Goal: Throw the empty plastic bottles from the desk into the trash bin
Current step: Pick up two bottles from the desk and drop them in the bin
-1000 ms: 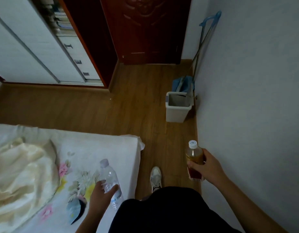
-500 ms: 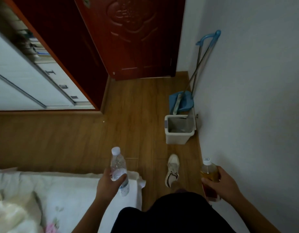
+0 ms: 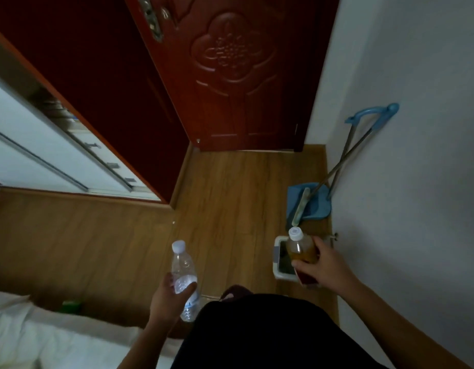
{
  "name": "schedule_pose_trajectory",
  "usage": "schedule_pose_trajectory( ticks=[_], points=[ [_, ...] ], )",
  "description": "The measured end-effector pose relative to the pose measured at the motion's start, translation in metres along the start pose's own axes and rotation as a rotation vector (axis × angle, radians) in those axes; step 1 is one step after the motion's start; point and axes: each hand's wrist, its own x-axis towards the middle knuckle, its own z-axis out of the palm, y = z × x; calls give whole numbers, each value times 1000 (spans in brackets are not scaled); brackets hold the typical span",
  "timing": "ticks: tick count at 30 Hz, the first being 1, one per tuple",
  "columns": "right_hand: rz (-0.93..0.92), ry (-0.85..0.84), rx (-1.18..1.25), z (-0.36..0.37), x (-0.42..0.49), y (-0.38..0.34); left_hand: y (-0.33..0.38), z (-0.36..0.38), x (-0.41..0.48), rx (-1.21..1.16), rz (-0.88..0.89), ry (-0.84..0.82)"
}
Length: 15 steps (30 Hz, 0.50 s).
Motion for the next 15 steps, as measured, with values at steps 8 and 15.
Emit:
schedule_pose_trajectory(
  ticks=[8,15],
  points=[
    [44,156,80,-27,72,-23,103,8,127,6,125,-96],
    [350,408,210,-30,87,-16,228,32,241,267,416,-389]
  ],
)
